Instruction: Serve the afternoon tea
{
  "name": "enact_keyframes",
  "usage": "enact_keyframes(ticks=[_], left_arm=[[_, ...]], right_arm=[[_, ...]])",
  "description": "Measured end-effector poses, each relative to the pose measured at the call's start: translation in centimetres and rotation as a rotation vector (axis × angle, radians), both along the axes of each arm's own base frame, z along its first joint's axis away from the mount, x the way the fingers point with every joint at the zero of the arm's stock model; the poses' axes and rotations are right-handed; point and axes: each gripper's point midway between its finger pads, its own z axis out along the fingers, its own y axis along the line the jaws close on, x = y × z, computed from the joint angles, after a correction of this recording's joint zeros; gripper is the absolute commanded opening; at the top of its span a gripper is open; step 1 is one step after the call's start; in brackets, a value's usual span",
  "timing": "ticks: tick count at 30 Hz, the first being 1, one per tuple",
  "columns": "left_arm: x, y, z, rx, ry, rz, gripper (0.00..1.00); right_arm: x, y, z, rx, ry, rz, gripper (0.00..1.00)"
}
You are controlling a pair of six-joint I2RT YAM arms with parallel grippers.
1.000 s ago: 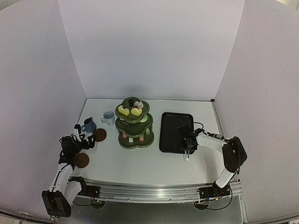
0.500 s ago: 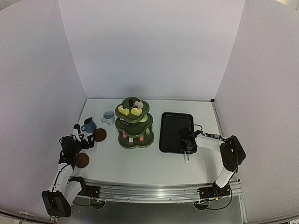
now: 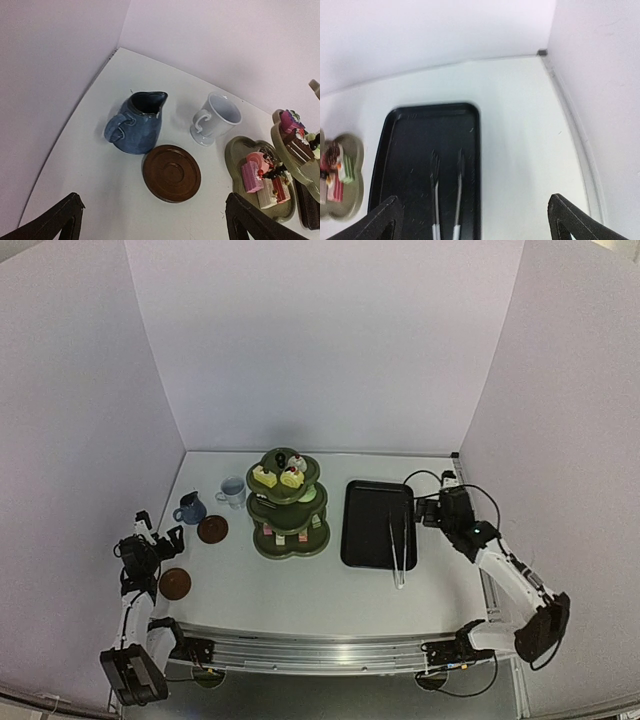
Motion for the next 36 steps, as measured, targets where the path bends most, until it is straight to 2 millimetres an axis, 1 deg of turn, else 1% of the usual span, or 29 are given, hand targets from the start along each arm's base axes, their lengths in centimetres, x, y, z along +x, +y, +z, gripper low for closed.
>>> enact_keyframes(ticks=[1, 3, 4, 5, 6, 8, 10, 11, 13, 15, 19, 23, 26, 29, 32, 34, 36], left_arm=[[-0.1, 0.6, -0.1, -0.003, -0.001, 0.017, 1.00], [-0.4, 1.6, -0.3, -0.008, -0.002, 0.047, 1.00], [-0.6, 2.0, -0.3, -0.012, -0.004, 0.054, 1.00], [-0.7, 2.2, -0.4, -0.016, -0.007, 0.053, 1.00], [-0.9, 2.3, -0.4, -0.016, -0.011, 0.042, 1.00], [-1.2, 2.4, -0.2, -0.006, -0.023, 0.018, 1.00], [-1.4, 2.5, 0.0, 0.015, -0.033, 0.003, 1.00], [-1.6, 2.5, 0.0, 0.029, -0.034, -0.002, 1.00], [-1.8, 2.6, -0.2, 0.053, -0.026, -0.009, 1.00], [-2.1, 2.6, -1.0, 0.068, 0.009, -0.014, 1.00], [-2.6, 3.1, -2.6, 0.087, 0.074, 0.007, 1.00], [-2.3, 2.7, -2.9, 0.093, 0.077, -0.037, 1.00], [-1.6, 2.2, -3.1, 0.079, 0.096, -0.094, 0.99], [-0.2, 2.4, -2.6, 0.091, 0.135, -0.164, 0.91], [1.5, 2.8, -1.1, 0.171, 0.148, -0.261, 0.80], [1.9, 2.3, -0.6, 0.277, 0.163, -0.382, 0.75], [1.1, 1.1, -1.5, 0.393, 0.196, -0.516, 0.74]], right_arm=[[0.2, -2.4, 0.7, 0.014, -0.039, -0.039, 0.98], [0.6, -6.4, 0.6, 0.027, -0.070, -0.109, 0.98], [0.8, -8.1, -0.5, 0.032, -0.066, -0.136, 0.97], [0.9, -9.3, -1.8, 0.032, -0.054, -0.151, 0.97], [0.9, -10.1, -3.7, 0.029, -0.027, -0.157, 0.97], [0.1, -11.0, -8.1, 0.021, 0.046, -0.155, 0.98], [-1.4, -10.8, -11.5, 0.013, 0.096, -0.132, 0.98], [-1.9, -10.7, -12.6, 0.009, 0.104, -0.119, 0.98], [-2.7, -10.5, -13.7, -0.001, 0.087, -0.101, 0.98], [-3.0, -10.4, -13.4, -0.006, 0.041, -0.094, 0.98], [-2.7, -9.7, -11.6, 0.017, -0.058, -0.054, 0.98], [-2.3, -8.5, -10.4, 0.049, -0.095, 0.007, 0.98], [-2.0, -7.8, -9.6, 0.064, -0.111, 0.044, 0.98], [-1.9, -7.2, -9.2, 0.077, -0.117, 0.078, 0.98], [-1.9, -6.8, -9.3, 0.084, -0.113, 0.103, 0.98], [-2.0, -6.5, -9.4, 0.085, -0.107, 0.119, 0.98], [-2.2, -6.3, -9.5, 0.088, -0.095, 0.137, 0.98]])
